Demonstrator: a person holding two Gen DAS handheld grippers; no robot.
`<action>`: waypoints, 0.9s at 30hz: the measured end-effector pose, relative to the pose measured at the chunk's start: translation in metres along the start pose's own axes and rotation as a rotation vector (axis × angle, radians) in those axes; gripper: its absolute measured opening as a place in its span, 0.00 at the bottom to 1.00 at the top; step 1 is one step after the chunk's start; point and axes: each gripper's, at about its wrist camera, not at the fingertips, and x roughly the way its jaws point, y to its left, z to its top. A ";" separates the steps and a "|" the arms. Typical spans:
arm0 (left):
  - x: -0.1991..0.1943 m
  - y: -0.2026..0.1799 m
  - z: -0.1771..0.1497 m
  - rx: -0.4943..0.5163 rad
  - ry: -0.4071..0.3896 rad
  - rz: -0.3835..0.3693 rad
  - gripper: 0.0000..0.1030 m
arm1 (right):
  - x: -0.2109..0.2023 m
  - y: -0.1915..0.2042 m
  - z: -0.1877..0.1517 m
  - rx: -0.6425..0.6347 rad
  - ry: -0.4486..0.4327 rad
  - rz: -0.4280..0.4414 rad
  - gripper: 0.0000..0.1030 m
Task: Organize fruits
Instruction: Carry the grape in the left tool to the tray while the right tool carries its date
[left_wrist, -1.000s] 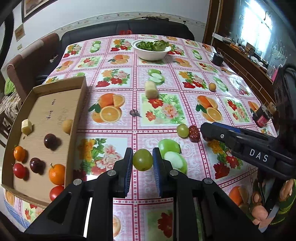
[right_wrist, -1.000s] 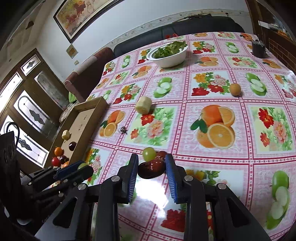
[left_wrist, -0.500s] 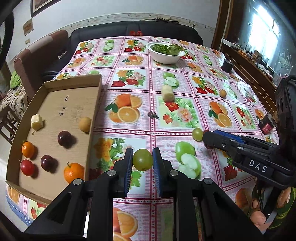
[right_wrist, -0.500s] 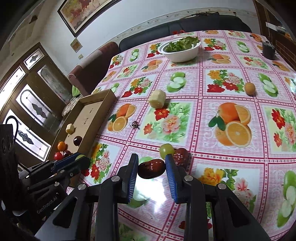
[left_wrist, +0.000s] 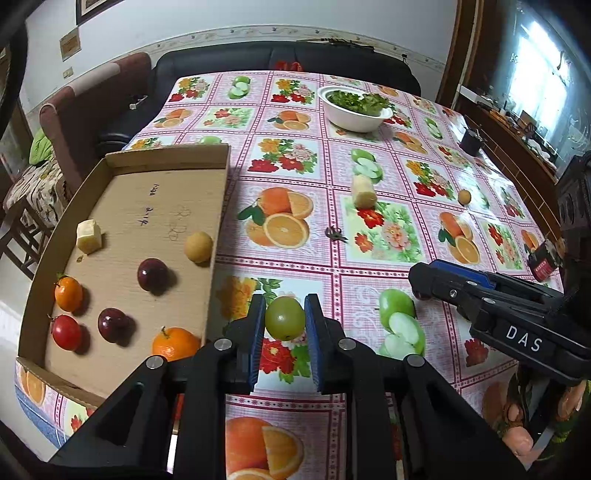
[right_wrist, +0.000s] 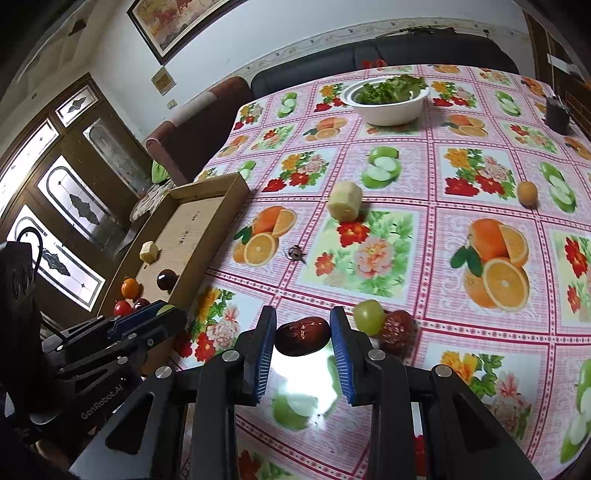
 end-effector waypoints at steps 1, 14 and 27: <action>0.000 0.001 0.000 -0.002 0.000 0.002 0.18 | 0.002 0.003 0.001 -0.005 0.001 0.003 0.30; 0.001 0.039 0.008 -0.069 -0.006 0.048 0.18 | 0.021 0.037 0.016 -0.064 0.018 0.039 0.29; 0.000 0.079 0.014 -0.140 -0.014 0.087 0.18 | 0.043 0.070 0.033 -0.122 0.036 0.072 0.29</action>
